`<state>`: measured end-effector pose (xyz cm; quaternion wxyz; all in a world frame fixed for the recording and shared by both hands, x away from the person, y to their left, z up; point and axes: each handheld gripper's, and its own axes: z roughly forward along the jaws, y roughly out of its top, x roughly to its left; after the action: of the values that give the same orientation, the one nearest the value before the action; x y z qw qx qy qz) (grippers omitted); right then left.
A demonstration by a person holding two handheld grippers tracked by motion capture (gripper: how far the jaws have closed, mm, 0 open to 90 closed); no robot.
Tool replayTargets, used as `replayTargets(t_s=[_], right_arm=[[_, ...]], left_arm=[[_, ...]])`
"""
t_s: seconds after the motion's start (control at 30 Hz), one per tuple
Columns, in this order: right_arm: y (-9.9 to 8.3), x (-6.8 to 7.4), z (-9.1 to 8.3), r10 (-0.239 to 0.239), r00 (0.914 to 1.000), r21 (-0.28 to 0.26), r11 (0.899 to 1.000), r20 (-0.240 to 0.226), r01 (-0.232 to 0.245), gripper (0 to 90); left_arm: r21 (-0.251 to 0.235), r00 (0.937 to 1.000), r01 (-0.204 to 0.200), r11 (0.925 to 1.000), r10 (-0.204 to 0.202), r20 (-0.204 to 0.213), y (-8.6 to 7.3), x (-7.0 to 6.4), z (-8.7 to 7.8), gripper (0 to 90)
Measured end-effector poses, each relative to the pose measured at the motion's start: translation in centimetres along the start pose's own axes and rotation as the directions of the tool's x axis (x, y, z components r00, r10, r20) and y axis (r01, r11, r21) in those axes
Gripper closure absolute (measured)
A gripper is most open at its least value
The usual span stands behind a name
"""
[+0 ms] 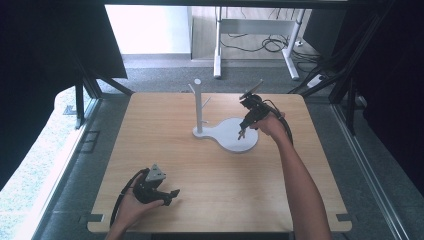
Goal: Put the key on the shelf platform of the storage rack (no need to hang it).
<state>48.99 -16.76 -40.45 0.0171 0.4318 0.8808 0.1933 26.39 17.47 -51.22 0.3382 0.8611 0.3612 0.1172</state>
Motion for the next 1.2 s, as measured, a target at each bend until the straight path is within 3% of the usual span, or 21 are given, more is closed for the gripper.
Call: replayTargets(t_s=[0.43,0.9,1.2], right_arm=[[0.8,-0.5,2.0,0.008,0.9999,0.002,1.000,0.007,-0.008,89.7],[0.3,-1.6,4.2,0.054,0.9986,-0.019,0.998,-0.001,-0.054,89.6],[-0.1,-2.3,5.0,0.074,0.9971,-0.023,0.997,0.018,-0.073,89.4]], left_arm=[[0.004,1.0000,0.000,1.0000,0.000,0.006,0.0,-0.1,0.2,21.9],[0.008,0.9999,-0.009,0.9999,0.009,0.005,0.0,-0.2,0.3,21.9],[0.011,0.9999,-0.011,0.9999,0.011,0.006,0.1,-0.2,0.4,21.9]])
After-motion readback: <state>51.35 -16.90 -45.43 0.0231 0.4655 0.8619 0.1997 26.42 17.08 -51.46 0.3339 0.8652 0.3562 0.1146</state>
